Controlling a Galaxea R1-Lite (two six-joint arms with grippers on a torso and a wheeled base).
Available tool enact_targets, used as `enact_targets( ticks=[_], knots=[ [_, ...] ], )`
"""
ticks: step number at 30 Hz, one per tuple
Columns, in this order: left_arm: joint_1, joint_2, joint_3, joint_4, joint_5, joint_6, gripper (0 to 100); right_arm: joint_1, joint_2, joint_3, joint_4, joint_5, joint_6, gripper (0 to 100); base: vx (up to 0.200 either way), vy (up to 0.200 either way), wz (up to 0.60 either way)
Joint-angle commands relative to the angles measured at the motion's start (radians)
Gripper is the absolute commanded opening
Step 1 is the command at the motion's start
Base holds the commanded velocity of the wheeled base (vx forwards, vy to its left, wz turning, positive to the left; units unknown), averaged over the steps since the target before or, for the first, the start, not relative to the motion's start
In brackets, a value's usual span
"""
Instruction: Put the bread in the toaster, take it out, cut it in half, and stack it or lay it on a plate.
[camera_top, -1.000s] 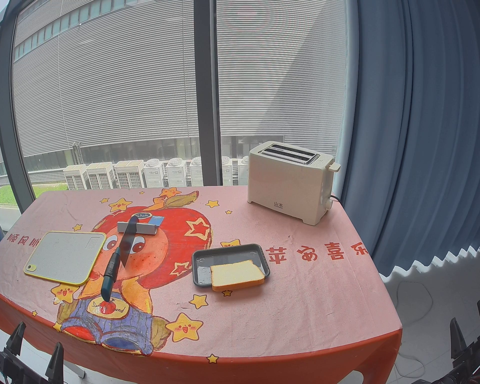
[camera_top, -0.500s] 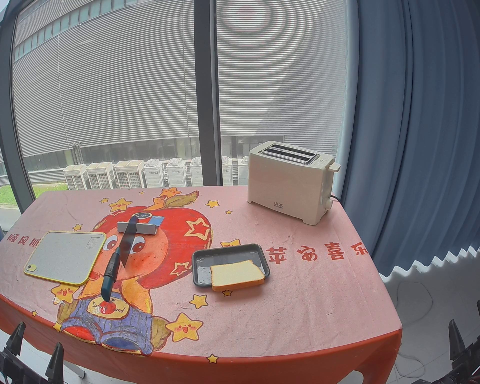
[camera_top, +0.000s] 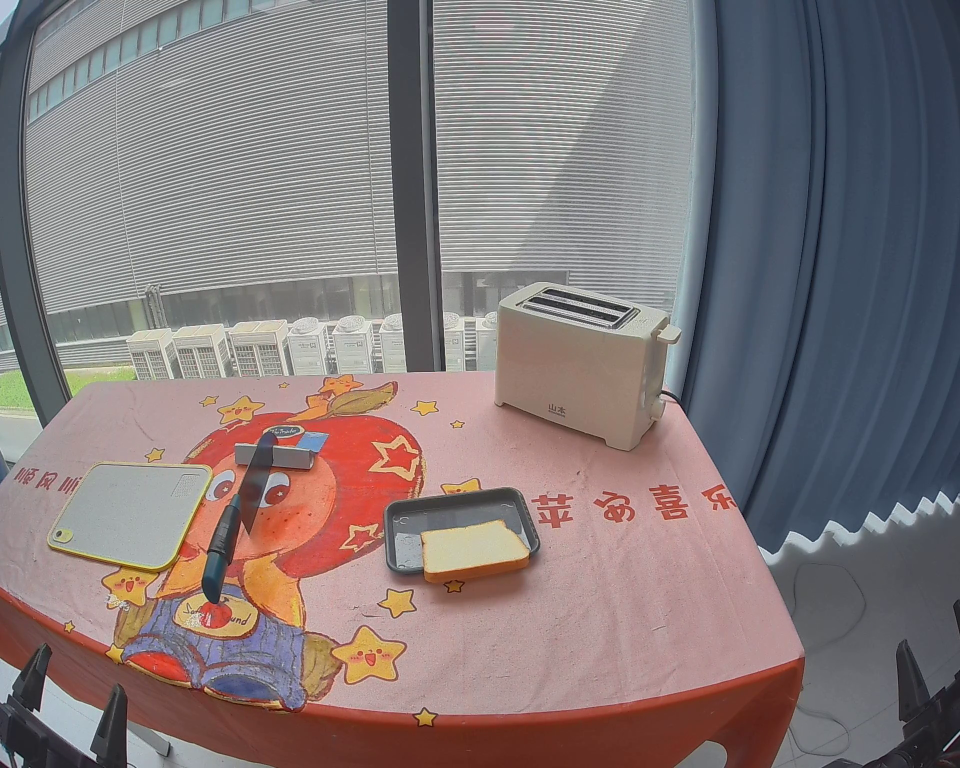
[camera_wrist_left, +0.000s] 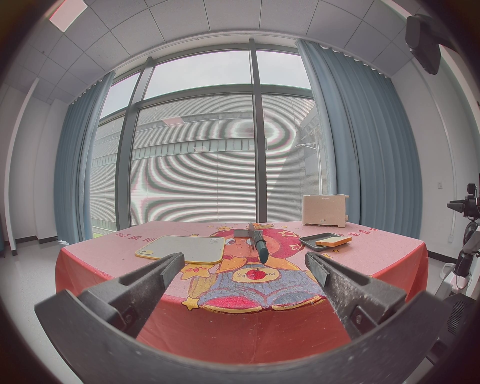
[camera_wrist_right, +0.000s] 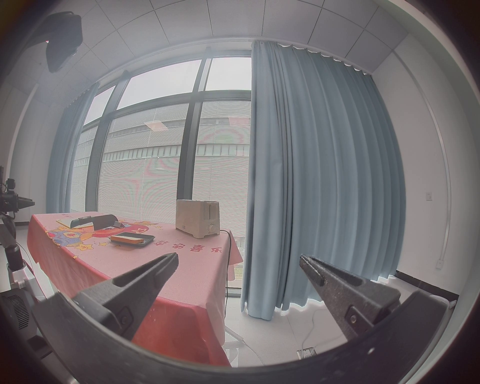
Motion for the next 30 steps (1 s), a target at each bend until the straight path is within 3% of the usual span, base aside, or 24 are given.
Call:
enact_targets(
  ticks=[1, 15, 17, 30],
  knots=[
    [0.000, -0.016, 0.018, 0.000, 0.000, 0.000, 100, 0.000, -0.007, 0.015, 0.000, -0.003, 0.000, 100, 0.000, 0.000, 0.00],
    [0.000, -0.016, 0.018, 0.000, 0.000, 0.000, 100, 0.000, -0.007, 0.015, -0.005, -0.009, 0.000, 100, 0.000, 0.000, 0.00],
    [0.000, -0.016, 0.018, 0.000, 0.000, 0.000, 100, -0.002, -0.007, 0.013, -0.109, -0.007, -0.018, 100, 0.000, 0.000, 0.00],
    [0.000, -0.016, 0.018, 0.000, 0.000, 0.000, 100, -0.002, -0.007, 0.015, -0.106, -0.007, -0.053, 100, 0.000, 0.000, 0.00]
  ],
)
